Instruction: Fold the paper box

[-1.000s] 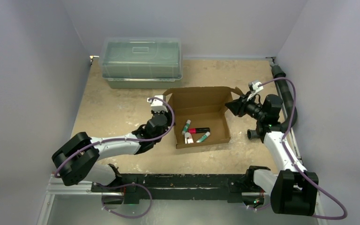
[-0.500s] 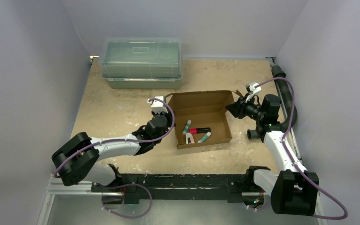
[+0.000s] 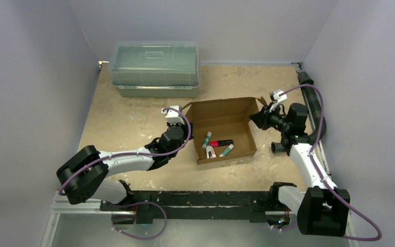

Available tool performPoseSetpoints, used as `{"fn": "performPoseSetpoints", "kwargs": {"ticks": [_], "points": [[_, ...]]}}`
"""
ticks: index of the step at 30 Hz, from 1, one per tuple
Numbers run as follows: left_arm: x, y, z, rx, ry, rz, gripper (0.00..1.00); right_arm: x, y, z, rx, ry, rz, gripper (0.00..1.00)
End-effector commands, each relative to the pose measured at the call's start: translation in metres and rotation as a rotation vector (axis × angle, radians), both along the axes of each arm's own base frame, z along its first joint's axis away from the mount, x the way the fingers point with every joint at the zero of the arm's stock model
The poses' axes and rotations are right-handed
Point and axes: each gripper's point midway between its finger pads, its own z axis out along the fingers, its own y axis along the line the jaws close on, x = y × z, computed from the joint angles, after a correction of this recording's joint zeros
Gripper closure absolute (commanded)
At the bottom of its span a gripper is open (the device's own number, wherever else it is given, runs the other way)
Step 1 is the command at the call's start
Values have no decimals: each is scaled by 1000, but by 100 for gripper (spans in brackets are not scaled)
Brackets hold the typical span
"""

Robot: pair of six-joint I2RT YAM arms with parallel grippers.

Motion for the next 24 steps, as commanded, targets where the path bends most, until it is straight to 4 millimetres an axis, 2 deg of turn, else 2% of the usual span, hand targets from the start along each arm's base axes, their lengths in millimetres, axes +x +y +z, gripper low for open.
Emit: {"fn": "performPoseSetpoints", "kwargs": {"ticks": [1, 11, 15, 24], "points": [[-21, -22, -8, -62, 72, -115, 100, -1, 0, -7, -26, 42, 0, 79], [-24, -21, -11, -85, 79, -112, 100, 4, -9, -11, -61, 45, -43, 88], [-26, -20, -9, -115, 79, -114, 93, 3, -8, -11, -65, 41, -39, 94], [-31, -30, -1, -185, 72, -160, 88, 3, -12, -10, -95, 19, -50, 96]]}}
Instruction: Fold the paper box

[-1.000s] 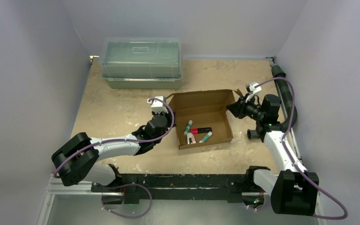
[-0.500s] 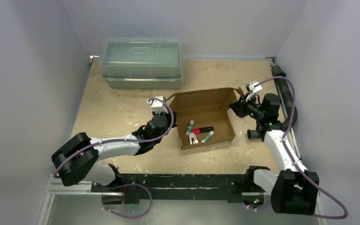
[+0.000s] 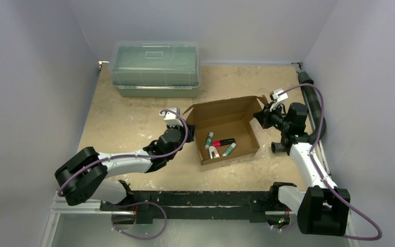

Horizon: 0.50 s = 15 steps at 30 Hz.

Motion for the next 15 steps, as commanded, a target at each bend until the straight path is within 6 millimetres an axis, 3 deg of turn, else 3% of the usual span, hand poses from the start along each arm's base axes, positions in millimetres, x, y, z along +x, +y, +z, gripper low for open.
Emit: {"fn": "performPoseSetpoints", "kwargs": {"ticks": [1, 6, 15], "points": [[-21, -25, 1, -93, 44, -131, 87, -7, 6, -6, -5, 43, 23, 96], [-25, -34, 6, -116, 42, -178, 83, -8, 7, -7, -4, 47, 28, 96], [-30, -36, -4, -115, 67, -200, 76, -8, 6, -9, -4, 52, 24, 97]]}}
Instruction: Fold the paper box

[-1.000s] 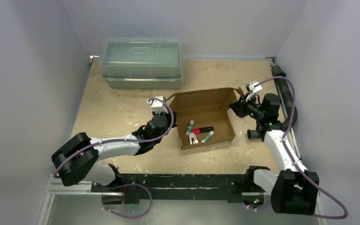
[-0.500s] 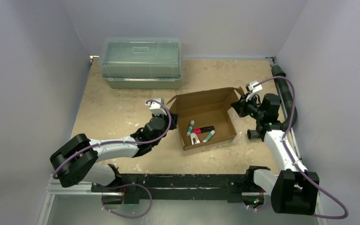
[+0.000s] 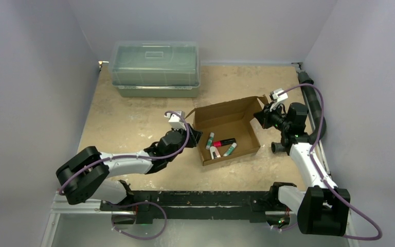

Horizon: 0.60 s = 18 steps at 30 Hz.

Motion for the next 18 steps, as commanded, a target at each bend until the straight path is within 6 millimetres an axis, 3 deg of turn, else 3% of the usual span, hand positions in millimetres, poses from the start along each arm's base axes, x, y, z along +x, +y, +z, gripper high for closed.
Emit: {"fn": "performPoseSetpoints", "kwargs": {"ticks": [1, 18], "points": [[-11, -13, 4, -77, 21, -61, 76, -8, 7, -9, 3, 56, 30, 97], [-37, 9, 12, -27, 3, -128, 68, -8, 4, -13, -22, 69, 21, 97]]}}
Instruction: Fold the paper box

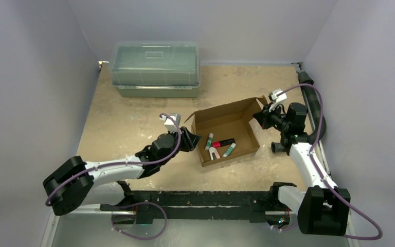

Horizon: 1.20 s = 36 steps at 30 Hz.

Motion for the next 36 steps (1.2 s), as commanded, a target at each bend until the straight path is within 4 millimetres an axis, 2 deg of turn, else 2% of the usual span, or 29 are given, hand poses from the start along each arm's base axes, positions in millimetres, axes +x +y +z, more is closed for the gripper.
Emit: {"fn": "performPoseSetpoints", "kwargs": {"ticks": [1, 3, 6, 7, 9, 11, 14, 17, 19, 22, 25, 30, 36], "points": [[-12, 6, 3, 9, -7, -42, 68, -7, 3, -11, -8, 67, 12, 97], [-18, 12, 5, 14, -7, -46, 68, -7, 3, -11, -10, 68, 13, 97], [-24, 26, 10, 33, -19, -36, 62, -7, 3, -11, -13, 66, 15, 97], [-25, 30, 16, 39, -31, -31, 59, -7, 3, -12, -14, 67, 15, 97], [-26, 42, 29, 43, -44, 1, 47, -7, 2, -13, -15, 71, 16, 97], [-28, 50, 53, 49, -95, 2, 37, -6, 2, -13, -17, 71, 15, 97], [-35, 58, 101, 60, -220, -41, 19, -6, 2, -13, -17, 71, 17, 97], [-38, 58, 147, 123, -339, -96, 9, -6, 3, -13, -16, 71, 19, 96], [-35, 54, 171, 201, -393, -137, 5, -6, 3, -13, -15, 73, 21, 96], [-30, 35, 204, 316, -468, -235, 2, -5, 3, -15, -15, 77, 23, 96], [-18, 3, 221, 429, -499, -358, 2, -4, 3, -16, -16, 82, 22, 96], [7, -52, 219, 559, -524, -534, 3, -4, 3, -15, -15, 81, 26, 96], [26, -97, 186, 639, -476, -666, 4, -4, 4, -14, -11, 78, 30, 96]]}}
